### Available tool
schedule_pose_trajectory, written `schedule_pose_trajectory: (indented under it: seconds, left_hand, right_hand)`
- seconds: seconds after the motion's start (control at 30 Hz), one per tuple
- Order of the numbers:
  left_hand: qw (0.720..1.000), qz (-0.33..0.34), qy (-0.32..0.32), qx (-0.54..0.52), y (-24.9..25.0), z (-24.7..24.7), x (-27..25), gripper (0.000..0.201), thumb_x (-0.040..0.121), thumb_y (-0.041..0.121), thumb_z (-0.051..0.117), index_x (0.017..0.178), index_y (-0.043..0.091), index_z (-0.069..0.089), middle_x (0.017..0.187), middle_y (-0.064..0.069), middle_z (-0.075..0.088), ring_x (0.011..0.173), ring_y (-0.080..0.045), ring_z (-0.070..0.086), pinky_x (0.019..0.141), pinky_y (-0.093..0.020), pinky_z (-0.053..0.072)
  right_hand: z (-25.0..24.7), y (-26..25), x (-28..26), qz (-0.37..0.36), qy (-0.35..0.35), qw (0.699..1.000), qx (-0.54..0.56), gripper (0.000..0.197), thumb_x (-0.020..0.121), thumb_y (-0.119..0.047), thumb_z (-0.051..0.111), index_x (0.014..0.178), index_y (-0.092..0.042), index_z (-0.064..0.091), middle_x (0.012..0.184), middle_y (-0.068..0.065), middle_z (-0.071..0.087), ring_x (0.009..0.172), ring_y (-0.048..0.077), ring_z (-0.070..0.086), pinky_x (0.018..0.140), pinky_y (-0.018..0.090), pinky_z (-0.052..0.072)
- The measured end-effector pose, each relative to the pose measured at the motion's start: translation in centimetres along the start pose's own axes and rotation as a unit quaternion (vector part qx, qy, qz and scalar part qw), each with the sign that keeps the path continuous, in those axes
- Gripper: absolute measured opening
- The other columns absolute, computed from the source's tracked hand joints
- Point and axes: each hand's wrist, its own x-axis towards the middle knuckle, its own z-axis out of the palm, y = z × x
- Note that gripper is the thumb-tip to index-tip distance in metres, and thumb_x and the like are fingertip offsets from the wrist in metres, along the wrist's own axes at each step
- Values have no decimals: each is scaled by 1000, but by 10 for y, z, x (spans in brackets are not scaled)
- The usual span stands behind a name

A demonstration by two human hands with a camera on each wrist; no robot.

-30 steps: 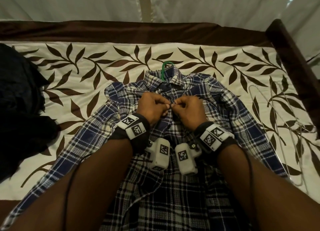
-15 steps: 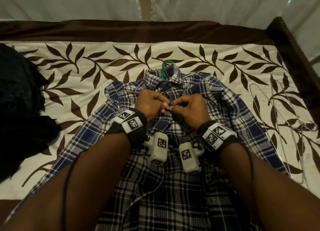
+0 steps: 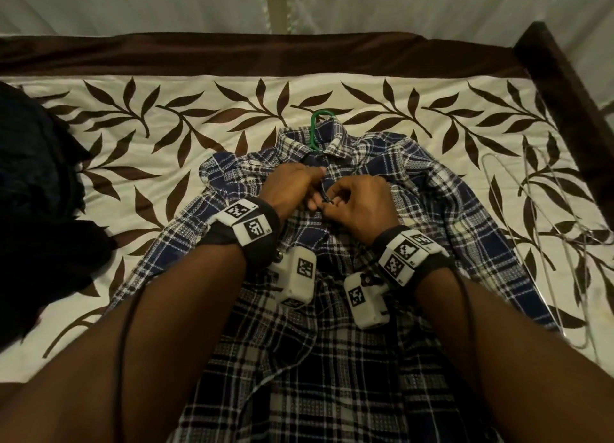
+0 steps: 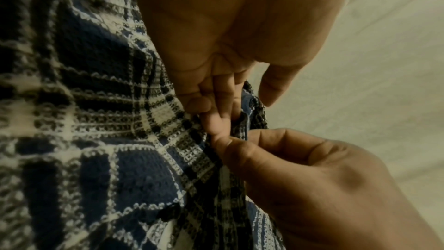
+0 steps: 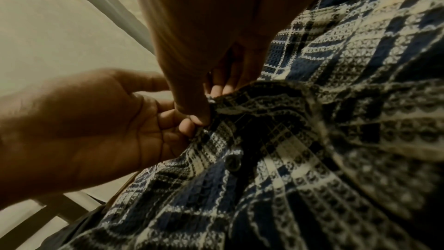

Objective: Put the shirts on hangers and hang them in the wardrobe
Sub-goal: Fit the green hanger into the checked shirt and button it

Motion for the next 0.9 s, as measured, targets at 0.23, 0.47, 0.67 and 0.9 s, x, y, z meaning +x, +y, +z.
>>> schedule_pose_trajectory:
  seconds: [0.23, 0.47, 0.67, 0.9]
  left_hand:
    - [997, -44, 29, -51, -1, 4, 4, 27, 93, 19, 68, 93, -7, 69, 77, -19, 69, 54, -19, 58, 54, -28, 50]
    - [990, -95, 23, -101, 1, 7, 0, 9, 85, 9, 75, 82, 2, 69, 80, -14, 71, 63, -18, 62, 65, -29, 55]
    - [985, -108, 24, -134, 3, 9, -3, 7, 84, -4, 71, 89, -4, 66, 79, -16, 68, 59, -16, 68, 54, -22, 57]
    - [989, -70, 36, -125, 2, 15, -3, 14, 85, -9, 66, 75, 0, 61, 69, -14, 63, 56, -20, 61, 62, -31, 57]
  right_hand:
    - [5, 2, -2, -13, 29, 999, -4, 14, 76, -29, 82, 78, -18, 73, 66, -8, 65, 60, 8, 60, 55, 24, 50]
    - [11, 4, -8, -39, 65, 996, -47, 13, 77, -22, 77, 76, -14, 67, 67, -4, 59, 58, 12, 50, 56, 23, 34]
    - [12, 5, -12, -42, 80, 994, -61, 17, 76, -24, 77, 79, -14, 63, 72, -3, 58, 63, 15, 50, 60, 27, 34]
    - [14, 5, -14, -47, 94, 994, -42, 16, 80, -15, 73, 87, -8, 61, 80, 0, 54, 68, 15, 46, 58, 17, 30]
